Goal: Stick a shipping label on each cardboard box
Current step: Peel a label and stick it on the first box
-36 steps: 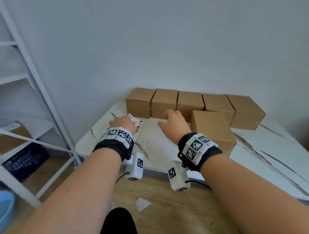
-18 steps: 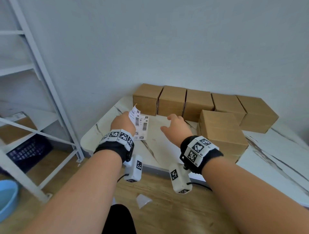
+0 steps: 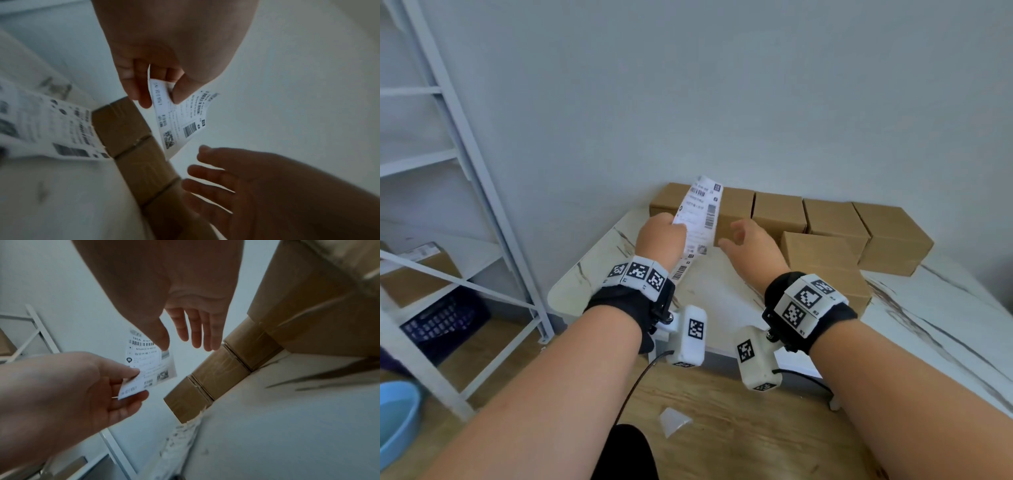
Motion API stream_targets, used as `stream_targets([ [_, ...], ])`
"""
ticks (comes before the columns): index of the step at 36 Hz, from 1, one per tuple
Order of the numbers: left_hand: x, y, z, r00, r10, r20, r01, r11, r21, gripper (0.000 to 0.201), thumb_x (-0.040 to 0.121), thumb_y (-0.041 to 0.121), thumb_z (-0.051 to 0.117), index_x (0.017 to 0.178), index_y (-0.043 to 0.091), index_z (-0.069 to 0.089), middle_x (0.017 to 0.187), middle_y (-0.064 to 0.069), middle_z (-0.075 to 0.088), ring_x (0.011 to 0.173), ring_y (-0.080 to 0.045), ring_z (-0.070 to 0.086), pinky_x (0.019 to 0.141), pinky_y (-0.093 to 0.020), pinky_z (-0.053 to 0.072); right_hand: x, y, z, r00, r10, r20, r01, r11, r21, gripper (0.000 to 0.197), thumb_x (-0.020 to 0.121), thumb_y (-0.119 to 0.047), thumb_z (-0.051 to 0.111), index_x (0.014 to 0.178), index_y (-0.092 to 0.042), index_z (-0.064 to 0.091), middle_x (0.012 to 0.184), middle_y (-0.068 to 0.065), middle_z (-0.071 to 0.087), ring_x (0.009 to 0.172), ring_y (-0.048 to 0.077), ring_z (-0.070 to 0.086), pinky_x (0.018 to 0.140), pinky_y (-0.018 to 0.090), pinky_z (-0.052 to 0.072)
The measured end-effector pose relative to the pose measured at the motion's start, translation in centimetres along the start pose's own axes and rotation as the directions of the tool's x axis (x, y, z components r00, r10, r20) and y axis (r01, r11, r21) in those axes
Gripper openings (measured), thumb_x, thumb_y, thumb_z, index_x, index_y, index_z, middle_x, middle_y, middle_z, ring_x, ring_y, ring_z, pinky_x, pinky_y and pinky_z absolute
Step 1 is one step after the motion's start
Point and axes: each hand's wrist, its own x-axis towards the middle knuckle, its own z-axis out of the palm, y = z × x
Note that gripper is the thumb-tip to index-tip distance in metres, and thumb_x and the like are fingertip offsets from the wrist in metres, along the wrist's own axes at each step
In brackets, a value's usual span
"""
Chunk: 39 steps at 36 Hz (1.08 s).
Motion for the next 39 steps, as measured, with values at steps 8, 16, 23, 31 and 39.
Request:
stream_targets([
  [8, -2.5, 4.2, 2.4, 0.988, 0.054, 0.146, -0.006, 0.950, -0.311, 0.022, 0.092, 0.009, 0.054, 0.107, 0.001, 0.067, 0.107, -0.007, 0.069, 0.095, -0.023, 0.065, 0.077, -0.032, 0.050, -0.6, 0.3, -5.5, 0.984, 0.057, -0.166, -0.005, 0.954, 0.298, 0.028, 0.095, -0.021, 0.055, 0.122, -0.015, 0.054, 0.100, 0.002, 0.064, 0.084, 0.014, 0.066, 0.065, 0.028, 0.057],
  [16, -3.8, 6.8, 5.4, 0.978, 0.141, 0.155, -0.073, 0.922, -0.380, 0.020, 0.095, 0.024, 0.055, 0.103, 0.011, 0.067, 0.098, 0.001, 0.072, 0.088, -0.014, 0.069, 0.063, -0.023, 0.051, -2.0, 3.5, -8.4, 0.987, 0.054, -0.150, -0.001, 0.944, 0.329, 0.020, 0.089, -0.009, 0.059, 0.107, -0.017, 0.056, 0.094, 0.004, 0.070, 0.085, 0.015, 0.070, 0.072, 0.031, 0.058],
  [23, -4.9, 8.8, 7.6, 0.971, 0.182, 0.153, -0.111, 0.917, -0.384, 0.018, 0.097, 0.021, 0.051, 0.103, 0.018, 0.068, 0.098, 0.000, 0.072, 0.090, -0.020, 0.070, 0.081, -0.042, 0.058, -2.9, 6.3, -10.1, 0.987, 0.068, -0.143, -0.019, 0.947, 0.322, 0.015, 0.089, -0.016, 0.063, 0.102, -0.017, 0.057, 0.094, 0.004, 0.071, 0.083, 0.017, 0.069, 0.074, 0.034, 0.058],
  [31, -5.7, 10.4, 9.9, 0.947, 0.249, 0.206, -0.193, 0.947, -0.257, 0.021, 0.100, 0.021, 0.045, 0.109, 0.010, 0.061, 0.101, -0.002, 0.070, 0.088, -0.018, 0.068, 0.078, -0.041, 0.058, -3.3, 7.9, -13.1, 0.956, 0.068, -0.284, 0.055, 0.912, 0.406, 0.005, 0.089, -0.010, 0.062, 0.085, -0.008, 0.062, 0.080, 0.006, 0.068, 0.067, 0.014, 0.059, 0.065, 0.026, 0.054],
  [39, -5.9, 11.1, 11.3, 0.948, 0.265, 0.179, -0.223, 0.949, -0.225, 0.016, 0.097, 0.019, 0.046, 0.102, 0.009, 0.058, 0.094, -0.004, 0.069, 0.085, -0.025, 0.068, 0.075, -0.041, 0.056, -3.8, 9.0, -13.5, 0.962, 0.130, -0.239, 0.000, 0.879, 0.477, 0.014, 0.086, -0.005, 0.058, 0.072, -0.008, 0.057, 0.066, 0.004, 0.060, 0.064, 0.016, 0.055, 0.064, 0.028, 0.050],
])
